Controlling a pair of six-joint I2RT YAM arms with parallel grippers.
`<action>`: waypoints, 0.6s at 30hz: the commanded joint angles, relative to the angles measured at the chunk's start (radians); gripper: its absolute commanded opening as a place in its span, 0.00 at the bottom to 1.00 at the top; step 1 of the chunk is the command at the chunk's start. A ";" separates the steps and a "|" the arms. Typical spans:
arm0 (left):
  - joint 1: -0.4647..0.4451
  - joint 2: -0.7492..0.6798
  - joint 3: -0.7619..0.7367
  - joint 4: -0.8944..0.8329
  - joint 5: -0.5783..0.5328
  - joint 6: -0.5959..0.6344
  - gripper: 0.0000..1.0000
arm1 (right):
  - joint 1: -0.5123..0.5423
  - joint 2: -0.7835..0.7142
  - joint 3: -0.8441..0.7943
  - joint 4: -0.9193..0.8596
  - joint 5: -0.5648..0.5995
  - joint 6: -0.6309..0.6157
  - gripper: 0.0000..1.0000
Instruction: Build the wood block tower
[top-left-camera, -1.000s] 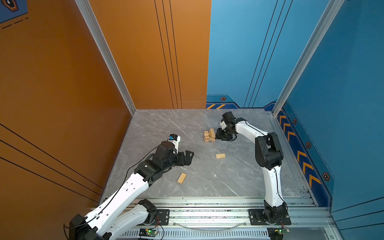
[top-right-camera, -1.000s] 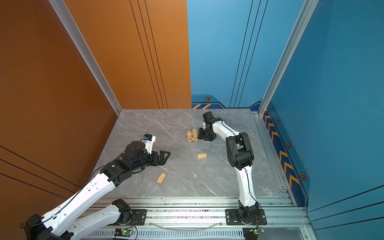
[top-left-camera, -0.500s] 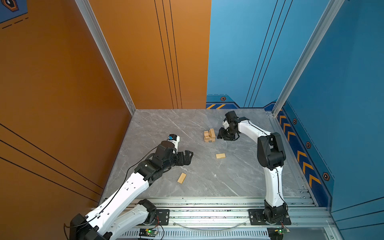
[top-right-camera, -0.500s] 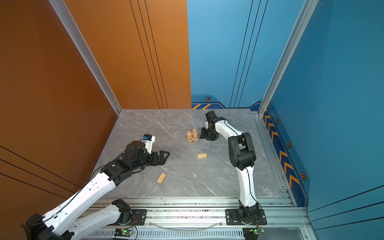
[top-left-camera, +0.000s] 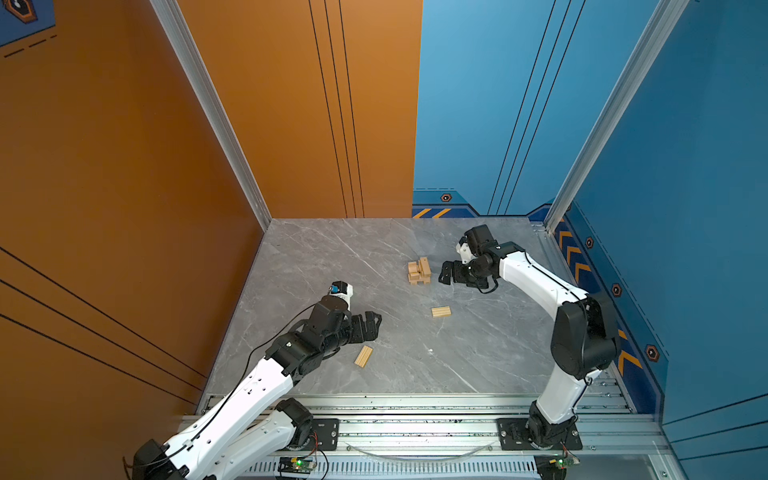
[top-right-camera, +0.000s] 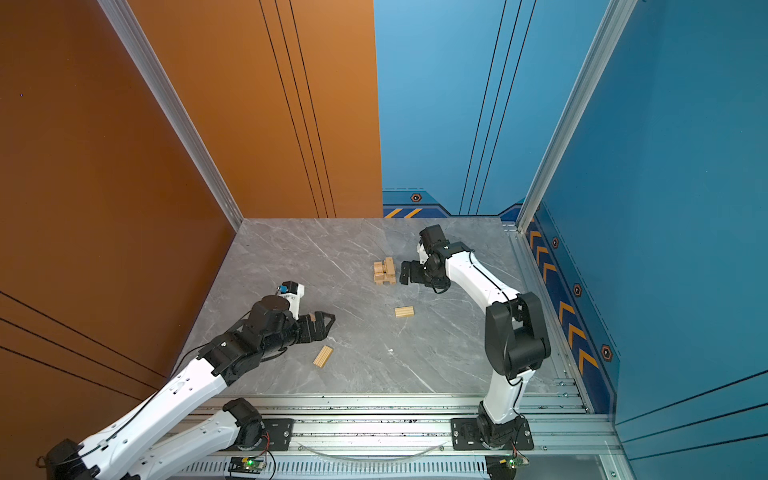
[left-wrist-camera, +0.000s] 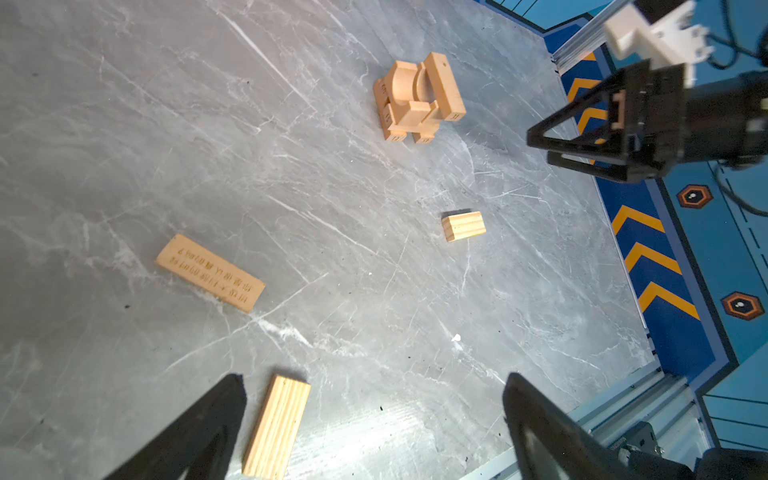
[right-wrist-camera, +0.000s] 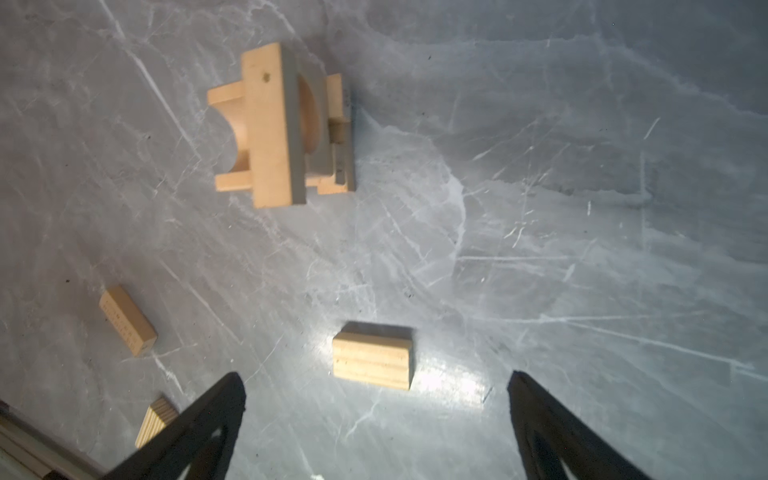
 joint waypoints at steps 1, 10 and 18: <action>-0.021 -0.035 -0.037 -0.051 -0.092 -0.090 0.99 | 0.055 -0.117 -0.063 -0.028 0.085 -0.025 1.00; -0.081 -0.017 -0.104 -0.064 -0.204 -0.240 0.89 | 0.197 -0.366 -0.253 -0.022 0.190 0.021 1.00; -0.088 0.195 -0.081 0.022 -0.229 -0.280 0.87 | 0.209 -0.482 -0.375 0.031 0.182 0.042 1.00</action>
